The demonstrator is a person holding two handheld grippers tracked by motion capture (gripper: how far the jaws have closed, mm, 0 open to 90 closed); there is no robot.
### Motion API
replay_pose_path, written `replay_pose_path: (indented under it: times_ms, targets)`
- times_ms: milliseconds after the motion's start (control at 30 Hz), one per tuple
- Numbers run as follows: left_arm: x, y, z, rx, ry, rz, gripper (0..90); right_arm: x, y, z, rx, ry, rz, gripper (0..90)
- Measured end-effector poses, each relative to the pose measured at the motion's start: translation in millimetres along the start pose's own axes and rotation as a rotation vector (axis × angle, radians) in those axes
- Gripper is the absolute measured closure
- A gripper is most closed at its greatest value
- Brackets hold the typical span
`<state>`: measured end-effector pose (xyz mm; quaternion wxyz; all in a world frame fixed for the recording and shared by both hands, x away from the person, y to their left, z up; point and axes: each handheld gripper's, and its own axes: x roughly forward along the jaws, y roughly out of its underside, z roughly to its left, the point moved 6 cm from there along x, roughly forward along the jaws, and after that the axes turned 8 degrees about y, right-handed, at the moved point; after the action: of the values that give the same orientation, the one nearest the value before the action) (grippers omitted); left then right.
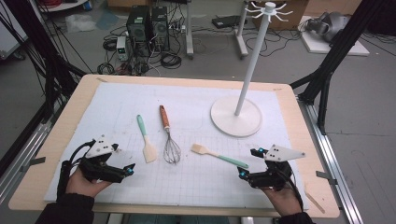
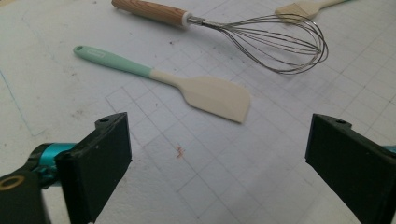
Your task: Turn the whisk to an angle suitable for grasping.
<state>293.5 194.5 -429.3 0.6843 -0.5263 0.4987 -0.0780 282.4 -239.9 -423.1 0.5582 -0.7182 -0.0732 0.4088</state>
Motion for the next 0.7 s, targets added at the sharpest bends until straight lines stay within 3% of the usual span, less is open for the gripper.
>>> replay_pose_path:
  times_ms: [200,300,600,700]
  targets:
    - [0.0,-1.6,-1.3,-0.003,0.030,-0.006,18.0,-1.4,-1.6,0.8,-0.002,-0.006,-0.007,27.1]
    - [-0.5,-3.3,-1.3,-0.006,0.053,-0.011,27.6,-2.3,-2.0,0.2,0.009,-0.011,-0.008,31.2]
    - [0.3,-7.3,0.8,-0.019,0.064,-0.017,36.7,-4.1,-2.9,-0.9,0.024,-0.009,-0.015,31.4]
    - [0.4,-8.2,0.8,-0.022,0.085,-0.014,47.2,-5.1,-3.6,-2.8,0.029,0.002,-0.022,30.3]
